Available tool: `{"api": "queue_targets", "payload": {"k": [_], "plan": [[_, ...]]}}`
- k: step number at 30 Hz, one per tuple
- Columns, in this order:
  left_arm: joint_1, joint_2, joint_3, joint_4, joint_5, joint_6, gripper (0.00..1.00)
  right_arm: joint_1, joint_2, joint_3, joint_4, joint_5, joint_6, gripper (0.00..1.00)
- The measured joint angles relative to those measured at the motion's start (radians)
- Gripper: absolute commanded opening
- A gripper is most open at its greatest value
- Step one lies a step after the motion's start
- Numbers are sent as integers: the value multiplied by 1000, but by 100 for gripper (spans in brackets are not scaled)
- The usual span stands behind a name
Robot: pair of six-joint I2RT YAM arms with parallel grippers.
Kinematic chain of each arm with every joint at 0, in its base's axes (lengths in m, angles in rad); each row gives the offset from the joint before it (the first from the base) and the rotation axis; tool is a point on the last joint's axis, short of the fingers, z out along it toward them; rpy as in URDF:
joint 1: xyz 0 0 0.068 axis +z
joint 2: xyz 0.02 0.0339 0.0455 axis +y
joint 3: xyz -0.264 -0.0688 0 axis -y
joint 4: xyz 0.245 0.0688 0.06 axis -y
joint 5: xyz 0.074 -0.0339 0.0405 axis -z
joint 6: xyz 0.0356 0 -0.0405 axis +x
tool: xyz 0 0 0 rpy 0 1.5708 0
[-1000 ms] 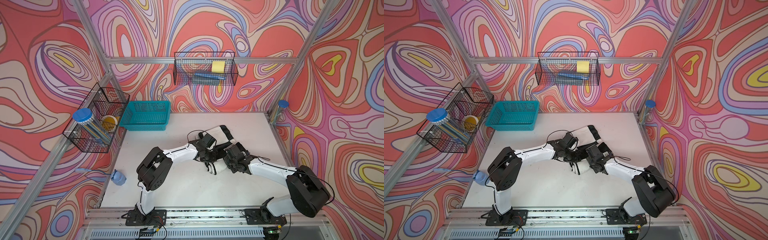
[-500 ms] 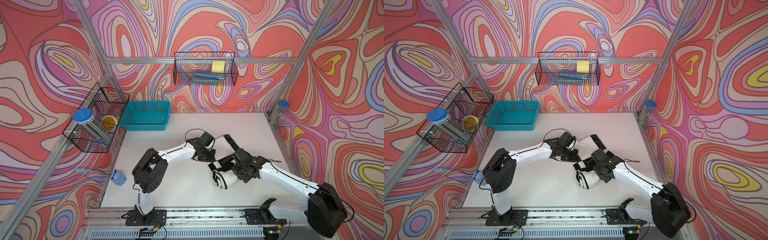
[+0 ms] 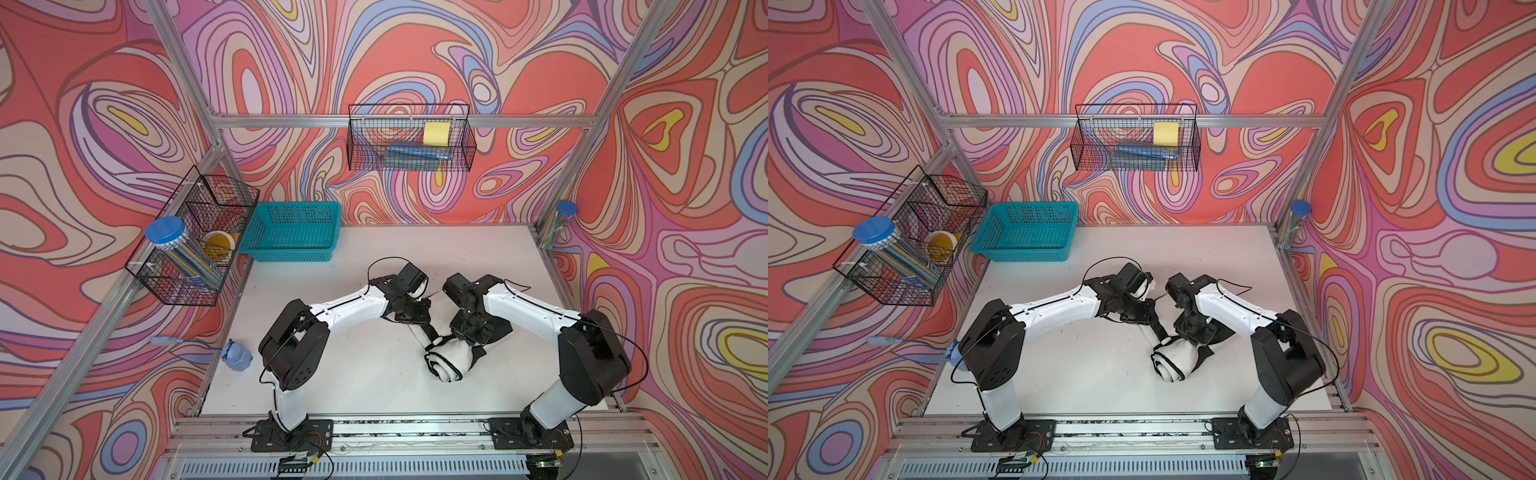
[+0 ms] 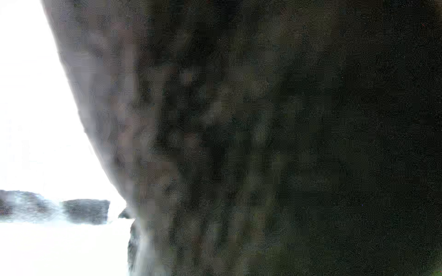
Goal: Roll up the pillowcase
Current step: Roll the pillowcase at the center of the board.
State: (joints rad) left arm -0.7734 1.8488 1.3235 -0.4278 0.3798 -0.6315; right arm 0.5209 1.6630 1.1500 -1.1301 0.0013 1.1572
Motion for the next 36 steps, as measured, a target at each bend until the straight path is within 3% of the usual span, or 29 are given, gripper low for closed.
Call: {"api": "queue_targets", "payload": {"k": [5, 10, 13, 16, 20, 28, 36], "plan": [[0, -26, -32, -3, 14, 10, 21, -26, 77, 67, -15, -43, -74, 44], [-14, -158, -52, -27, 15, 37, 34, -32, 159, 150, -14, -58, -91, 58], [-39, -245, -51, -38, 23, 61, 36, -33, 179, 179, -10, -64, -90, 60], [-82, -273, -24, -68, 59, 110, 28, -37, 195, 195, -6, -72, -87, 62], [-165, -233, 34, -108, 94, 188, 0, -48, 205, 201, -1, -90, -82, 62], [-208, -127, 45, -121, 97, 238, 0, -66, 209, 219, 37, -112, -82, 62], [-209, -108, -58, 7, -106, 182, 0, -69, 208, 209, 72, -137, -84, 60]]}}
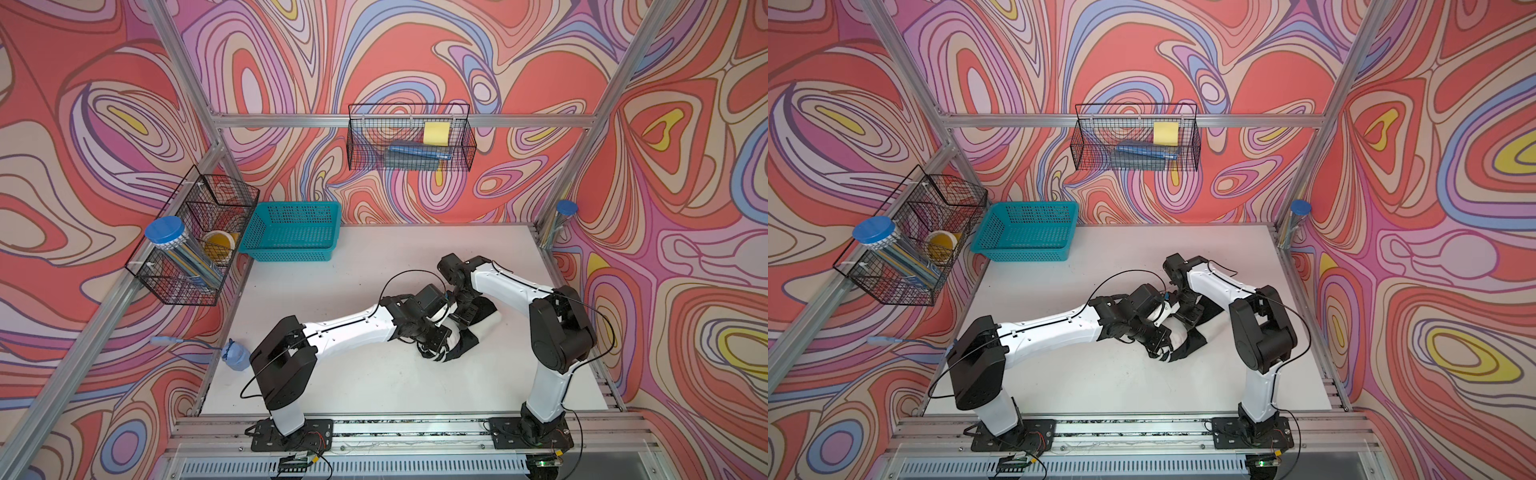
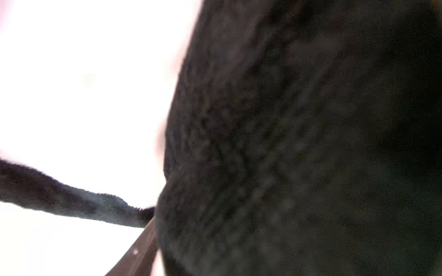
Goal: Roll up the pillowcase
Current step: Roll the pillowcase at the center of the board.
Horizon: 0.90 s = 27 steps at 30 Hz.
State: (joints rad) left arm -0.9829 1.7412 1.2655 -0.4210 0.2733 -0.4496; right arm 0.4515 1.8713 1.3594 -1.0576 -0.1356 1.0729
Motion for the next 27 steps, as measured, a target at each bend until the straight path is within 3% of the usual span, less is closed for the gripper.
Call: {"api": "queue_targets", "payload": {"k": [10, 13, 18, 27], "plan": [[29, 4, -50, 72, -190, -96, 0, -13, -19, -31, 59, -31, -19, 64], [55, 30, -43, 84, -198, -108, 0, -14, -39, -44, 91, -31, -18, 67], [70, 93, -23, 106, -208, -118, 0, -21, -116, -48, 129, -6, -15, 84], [76, 146, 32, 113, -197, -127, 0, -64, -256, -38, 146, 6, -5, 86]]}}
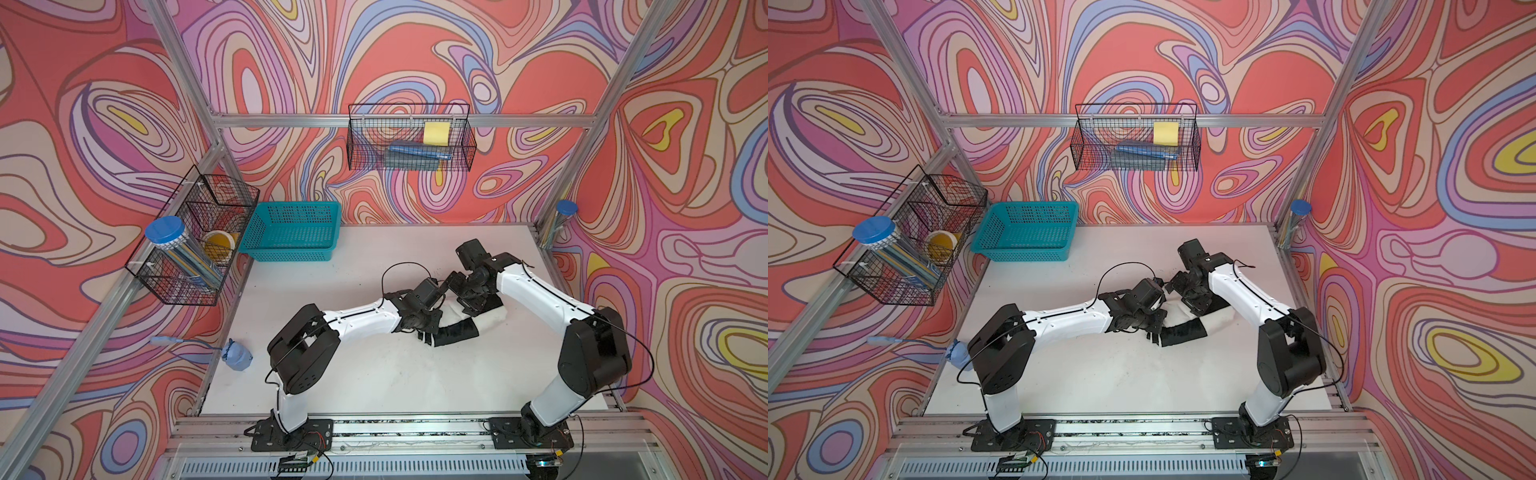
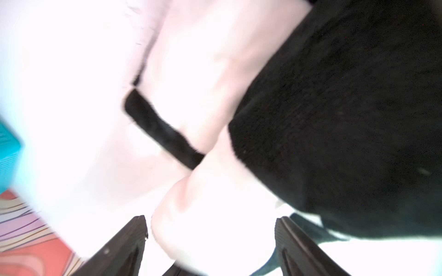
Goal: Roll up the pillowcase
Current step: Roll the pillowcase at the center of the board.
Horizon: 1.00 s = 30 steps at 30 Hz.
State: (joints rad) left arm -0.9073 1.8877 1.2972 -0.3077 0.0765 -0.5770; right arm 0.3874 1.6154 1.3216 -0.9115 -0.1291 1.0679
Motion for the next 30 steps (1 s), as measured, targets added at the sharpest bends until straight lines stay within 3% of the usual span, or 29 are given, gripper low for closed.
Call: {"api": "queue_targets", "payload": {"k": [5, 9, 15, 25, 30], "plan": [[0, 9, 19, -25, 8, 0, 0, 1, -180, -60, 7, 35, 53, 85], [2, 14, 35, -47, 18, -1, 0, 1, -343, -241, 27, 54, 118, 86], [6, 26, 50, -61, 35, -8, 0, 1, -460, -522, 113, 60, 206, 87], [18, 38, 66, -72, 62, -19, 0, 1, -469, -655, 360, 111, 294, 89], [31, 45, 77, -82, 85, -28, 0, 5, -350, -673, 484, 119, 334, 89]]}}
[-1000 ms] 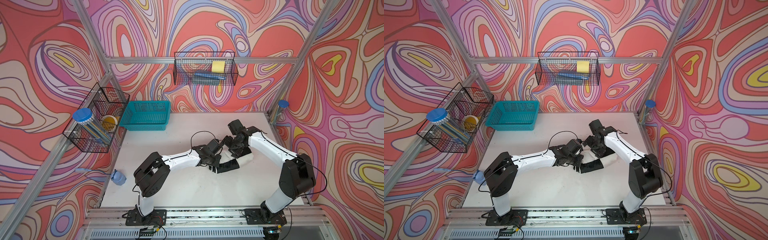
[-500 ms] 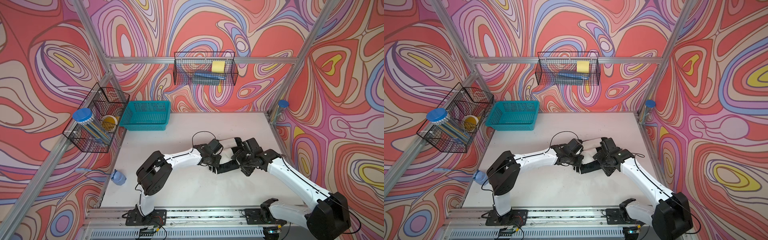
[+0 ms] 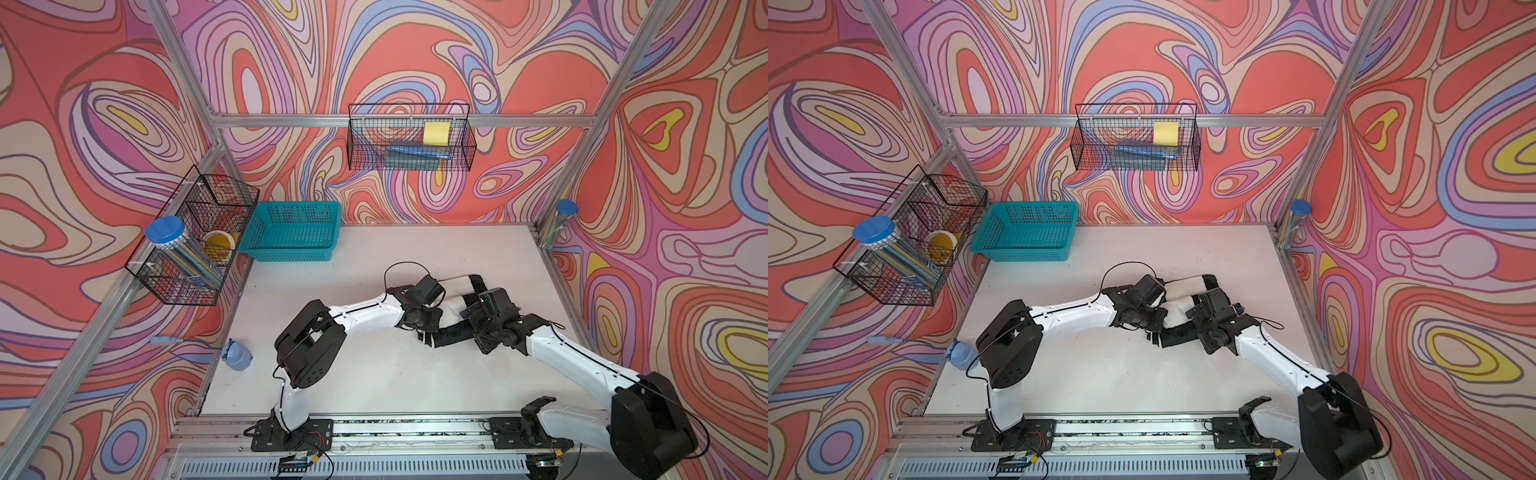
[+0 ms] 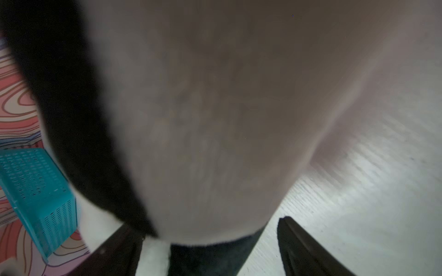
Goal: Roll up the pillowcase
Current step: Roll the pillowcase at the center of the board.
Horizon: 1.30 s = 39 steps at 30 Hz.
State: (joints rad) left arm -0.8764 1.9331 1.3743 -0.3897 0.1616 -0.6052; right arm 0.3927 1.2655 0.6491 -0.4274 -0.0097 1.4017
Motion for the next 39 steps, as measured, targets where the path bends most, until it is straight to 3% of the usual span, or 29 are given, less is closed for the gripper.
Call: {"api": "queue_targets", "payload": {"k": [7, 9, 11, 15, 16, 17, 22, 33, 39], "plan": [[23, 29, 51, -33, 30, -6, 0, 17, 120, 0, 111, 28, 45, 89], [27, 34, 60, -36, 38, -10, 0, 20, 147, 4, 136, 39, 52, 84], [31, 40, 66, -37, 47, -15, 0, 24, 180, 27, 147, 51, 54, 60], [34, 47, 67, -37, 66, -23, 0, 35, 247, 109, 113, 92, 57, 31], [35, 47, 68, -37, 72, -24, 0, 39, 255, 133, 89, 105, 46, 13], [36, 47, 68, -37, 78, -24, 0, 40, 258, 153, 61, 116, 29, 0], [55, 42, 68, -40, 121, -23, 0, 40, 299, 261, -95, 106, -67, 0], [77, -106, 64, -91, 196, 10, 5, 21, 336, 394, -489, -78, -393, 0], [77, -99, 39, -89, 205, 21, 5, 21, 383, 547, -748, -85, -510, 0]]}}
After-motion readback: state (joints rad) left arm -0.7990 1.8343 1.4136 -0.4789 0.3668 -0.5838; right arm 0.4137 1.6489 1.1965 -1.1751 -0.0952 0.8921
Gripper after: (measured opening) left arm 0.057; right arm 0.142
